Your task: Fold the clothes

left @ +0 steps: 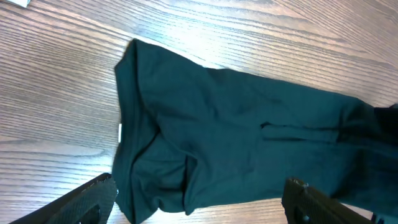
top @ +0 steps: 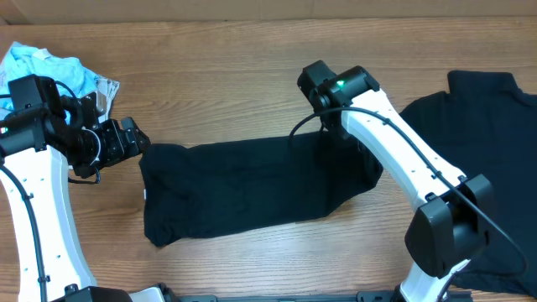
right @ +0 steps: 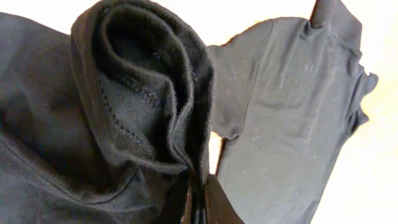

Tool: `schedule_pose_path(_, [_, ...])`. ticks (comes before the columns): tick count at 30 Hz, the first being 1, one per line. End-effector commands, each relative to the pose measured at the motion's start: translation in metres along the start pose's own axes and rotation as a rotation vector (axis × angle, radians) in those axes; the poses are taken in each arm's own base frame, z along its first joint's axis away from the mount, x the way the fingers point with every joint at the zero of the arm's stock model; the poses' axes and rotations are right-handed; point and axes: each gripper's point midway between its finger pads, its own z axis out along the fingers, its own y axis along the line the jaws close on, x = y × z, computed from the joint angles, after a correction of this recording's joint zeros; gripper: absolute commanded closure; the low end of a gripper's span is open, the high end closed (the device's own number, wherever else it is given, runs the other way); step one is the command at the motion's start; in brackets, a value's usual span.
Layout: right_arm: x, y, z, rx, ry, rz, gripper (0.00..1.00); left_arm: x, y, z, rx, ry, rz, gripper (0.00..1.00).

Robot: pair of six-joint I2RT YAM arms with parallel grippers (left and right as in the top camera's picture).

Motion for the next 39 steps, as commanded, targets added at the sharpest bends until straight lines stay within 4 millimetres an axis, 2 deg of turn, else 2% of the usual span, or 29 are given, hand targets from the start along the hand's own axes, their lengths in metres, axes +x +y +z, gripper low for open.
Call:
schedule_pose_path(1, [-0.008, 0.015, -0.017, -0.143, -0.049, 0.016, 0.96, -0.004, -0.004, -0.004, -0.004, -0.018, 0.038, 0.12])
schedule_pose_path(7, [0.002, 0.073, -0.032, -0.47, 0.001, -0.008, 0.96, -0.003, -0.004, -0.004, -0.005, -0.013, 0.04, 0.12])
schedule_pose_path(12, [0.01, 0.105, -0.042, -0.638, 0.037, -0.027, 0.96, -0.004, -0.004, -0.004, -0.006, -0.017, 0.041, 0.12])
schedule_pose_path(18, [0.017, 0.149, -0.066, -0.756, 0.011, -0.113, 0.96, -0.004, -0.004, -0.004, -0.006, -0.018, 0.042, 0.12])
schedule_pose_path(24, [0.023, 0.171, -0.08, -0.765, -0.021, -0.182, 0.96, -0.003, -0.003, -0.004, -0.013, -0.013, 0.04, 0.11])
schedule_pose_path(27, [0.02, 0.154, -0.069, -0.652, -0.03, -0.142, 0.96, -0.004, -0.001, -0.004, -0.022, -0.014, 0.04, 0.11])
schedule_pose_path(33, [0.013, 0.079, -0.046, -0.44, -0.033, 0.029, 0.96, 0.003, -0.009, -0.001, 0.015, 0.011, 0.042, 0.11])
schedule_pose_path(36, [0.012, 0.05, -0.034, -0.425, -0.013, 0.108, 0.96, 0.018, -0.017, 0.014, 0.044, 0.073, 0.054, 0.13])
schedule_pose_path(39, [0.013, 0.024, -0.018, -0.414, 0.026, 0.186, 0.96, 0.04, -0.021, 0.042, 0.052, 0.149, 0.083, 0.17])
